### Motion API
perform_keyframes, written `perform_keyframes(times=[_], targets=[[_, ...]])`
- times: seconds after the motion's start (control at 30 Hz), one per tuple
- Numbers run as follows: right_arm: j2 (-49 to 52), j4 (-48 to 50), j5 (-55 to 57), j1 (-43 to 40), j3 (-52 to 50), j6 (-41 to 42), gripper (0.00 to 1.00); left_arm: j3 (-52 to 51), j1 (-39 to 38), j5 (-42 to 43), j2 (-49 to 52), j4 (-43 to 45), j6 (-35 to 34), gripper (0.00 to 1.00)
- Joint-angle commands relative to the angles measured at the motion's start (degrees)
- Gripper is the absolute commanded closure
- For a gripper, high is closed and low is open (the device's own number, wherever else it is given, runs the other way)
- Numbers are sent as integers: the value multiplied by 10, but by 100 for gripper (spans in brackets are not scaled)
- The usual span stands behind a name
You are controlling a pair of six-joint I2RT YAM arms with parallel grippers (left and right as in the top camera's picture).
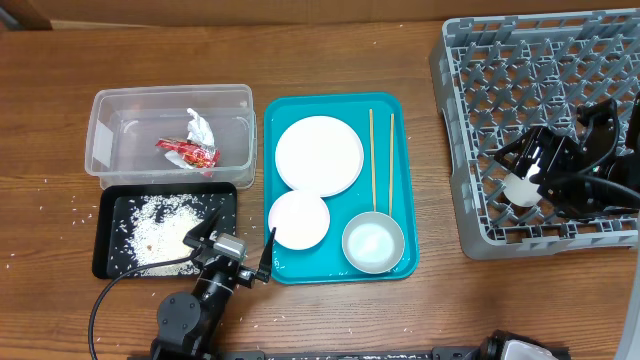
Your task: Sort waste into correct bins and load items into the dishwasher
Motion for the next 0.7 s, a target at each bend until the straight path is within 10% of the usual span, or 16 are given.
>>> perform_keyframes(times=[0.0, 0.67], targets=[[-2, 2, -3, 3, 9, -2, 0, -4, 7, 0, -6, 0, 1, 0], [0, 32, -23, 2, 9, 72, 0, -4, 7, 0, -6, 0, 1, 0]])
